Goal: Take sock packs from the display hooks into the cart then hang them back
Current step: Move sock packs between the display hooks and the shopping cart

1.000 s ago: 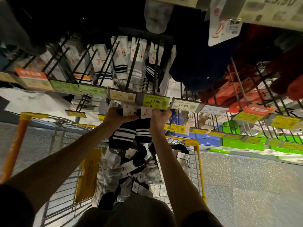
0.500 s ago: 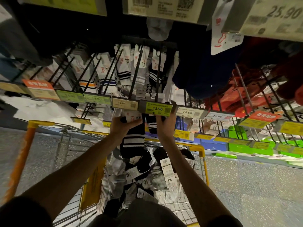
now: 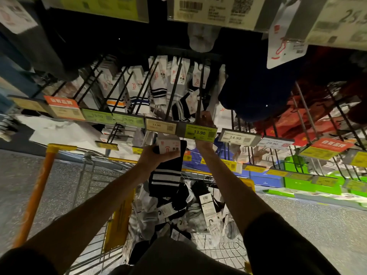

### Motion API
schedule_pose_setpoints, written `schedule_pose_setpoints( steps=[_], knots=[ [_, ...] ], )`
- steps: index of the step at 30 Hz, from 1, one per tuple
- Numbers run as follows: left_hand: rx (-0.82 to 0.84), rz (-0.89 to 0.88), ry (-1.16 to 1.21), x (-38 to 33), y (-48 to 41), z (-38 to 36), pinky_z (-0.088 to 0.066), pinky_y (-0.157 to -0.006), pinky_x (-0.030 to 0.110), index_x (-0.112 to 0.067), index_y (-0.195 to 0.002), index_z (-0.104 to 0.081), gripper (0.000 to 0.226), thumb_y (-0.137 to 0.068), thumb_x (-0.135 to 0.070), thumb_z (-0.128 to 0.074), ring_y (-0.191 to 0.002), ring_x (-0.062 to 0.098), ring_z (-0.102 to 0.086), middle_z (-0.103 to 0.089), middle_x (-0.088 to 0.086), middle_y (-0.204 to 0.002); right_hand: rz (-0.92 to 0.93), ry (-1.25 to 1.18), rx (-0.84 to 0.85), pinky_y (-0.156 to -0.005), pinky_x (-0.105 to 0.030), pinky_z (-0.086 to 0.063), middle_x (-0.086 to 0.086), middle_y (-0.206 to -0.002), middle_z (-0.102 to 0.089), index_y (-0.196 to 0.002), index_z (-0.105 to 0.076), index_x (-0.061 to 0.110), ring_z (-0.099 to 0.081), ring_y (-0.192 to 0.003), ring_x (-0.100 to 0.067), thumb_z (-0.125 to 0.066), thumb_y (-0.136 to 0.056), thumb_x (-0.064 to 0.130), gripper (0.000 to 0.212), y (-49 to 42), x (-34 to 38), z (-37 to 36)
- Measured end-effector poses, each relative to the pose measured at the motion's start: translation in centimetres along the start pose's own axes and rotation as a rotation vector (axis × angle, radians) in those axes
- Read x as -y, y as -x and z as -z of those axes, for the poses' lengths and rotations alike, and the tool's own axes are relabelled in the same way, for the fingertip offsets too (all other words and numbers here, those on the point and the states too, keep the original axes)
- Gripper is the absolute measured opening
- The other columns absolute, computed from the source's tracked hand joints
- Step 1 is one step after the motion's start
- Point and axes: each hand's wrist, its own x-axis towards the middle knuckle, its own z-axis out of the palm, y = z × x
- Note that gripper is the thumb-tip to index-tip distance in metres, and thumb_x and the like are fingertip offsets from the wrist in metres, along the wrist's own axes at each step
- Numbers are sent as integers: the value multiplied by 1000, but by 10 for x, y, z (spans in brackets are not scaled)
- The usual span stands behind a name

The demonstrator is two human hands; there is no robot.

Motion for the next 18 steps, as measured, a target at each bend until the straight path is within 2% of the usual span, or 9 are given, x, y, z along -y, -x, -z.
schedule_pose_setpoints(
  steps=[2, 4, 6, 7, 8, 10, 12, 15, 18],
  knots=[
    [-2, 20, -3, 0, 3, 1, -59, -85, 40, -18, -90, -75, 35, -59, -24, -92, -90, 23, -73, -77, 3, -91, 41, -19, -7, -73, -21, -38, 8, -77, -47, -74, -46, 24, -43, -66, -1, -43, -103, 18, 29, 4, 1, 4],
    [-1, 18, -5, -1, 5, 0, -59, -87, 41, -19, -89, -75, 34, -61, -24, -92, -88, 22, -73, -77, 2, -89, 111, -9, -34, -74, -24, -38, 10, -77, -48, -74, -47, 25, -44, -67, -1, -44, -102, 16, 30, 8, 7, 6],
    [10, 7, 7, -4, 9, -1, -59, -87, 40, -19, -90, -75, 39, -58, -26, -94, -89, 20, -73, -77, 1, -91, 303, -14, -146, -72, -30, -40, 8, -67, -56, -69, -51, 17, -50, -64, -5, -48, -98, 1, 33, 7, 7, 3],
    [21, -2, 16, -5, 12, -2, -58, -88, 40, -19, -93, -74, 47, -52, -29, -96, -90, 20, -73, -77, 2, -93, 387, 17, -218, -70, -31, -43, 8, -66, -62, -71, -57, 10, -55, -64, -7, -50, -95, -1, 28, 10, 0, 0],
    [32, -10, 25, -6, 14, -2, -58, -89, 40, -17, -96, -74, 54, -49, -32, -96, -93, 21, -72, -77, 4, -96, 445, 49, -279, -69, -31, -46, 6, -73, -68, -80, -64, 6, -61, -68, -9, -51, -94, 4, 19, 18, -13, -3],
    [41, -21, 45, -6, 18, -4, -56, -92, 43, -10, -103, -74, 51, -58, -22, -94, -97, 24, -71, -75, 8, -102, 523, 45, -378, -67, -31, -51, 3, -86, -71, -107, -67, 10, -66, -78, -13, -49, -95, 19, 23, 49, -38, -5],
    [32, -29, 51, -7, 22, -6, -55, -94, 44, -6, -106, -73, 42, -67, -11, -89, -99, 26, -70, -75, 10, -104, 636, -47, -426, -65, -30, -52, 6, -87, -69, -128, -56, 15, -65, -79, -16, -47, -97, 22, 33, 81, -53, -3],
    [45, -36, 50, -7, 28, -7, -57, -91, 41, -6, -104, -75, 40, -67, -13, -89, -95, 24, -72, -76, 9, -101, 741, -25, -416, -65, -22, -50, 11, -97, -65, -149, -32, 13, -62, -82, -12, -47, -95, 20, 56, 93, -48, -6],
    [31, -61, 29, -8, 36, -9, -58, -83, 34, -7, -103, -75, 38, -68, -14, -89, -89, 17, -73, -76, 6, -98, 753, 107, -414, -66, -12, -41, -4, -105, -65, -155, -13, 12, -60, -86, -20, -48, -91, 24, 74, 87, -40, -13]
  ],
)
